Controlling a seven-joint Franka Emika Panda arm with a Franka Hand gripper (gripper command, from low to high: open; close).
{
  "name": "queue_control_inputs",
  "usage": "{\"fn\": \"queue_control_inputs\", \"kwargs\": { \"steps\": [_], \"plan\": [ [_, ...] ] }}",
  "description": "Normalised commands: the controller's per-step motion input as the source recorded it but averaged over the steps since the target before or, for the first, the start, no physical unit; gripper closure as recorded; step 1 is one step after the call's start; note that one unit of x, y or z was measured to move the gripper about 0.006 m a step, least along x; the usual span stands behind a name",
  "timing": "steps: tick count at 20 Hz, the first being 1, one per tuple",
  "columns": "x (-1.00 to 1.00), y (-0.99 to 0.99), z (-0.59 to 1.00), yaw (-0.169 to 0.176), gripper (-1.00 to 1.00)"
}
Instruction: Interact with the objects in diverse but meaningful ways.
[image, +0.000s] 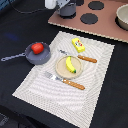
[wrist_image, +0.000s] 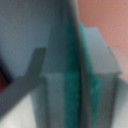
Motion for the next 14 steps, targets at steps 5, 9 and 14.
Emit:
{"fn": "queue_control_inputs", "kwargs": {
  "steps": [5, 9, 14],
  "plan": [
    [0.37, -0.12, 0.0, 0.0, -1.0],
    [0.14, -0.11, 0.19, 0.0, -1.0],
    [0.0, -0.1, 0.96, 0.0, -1.0]
  ]
}}
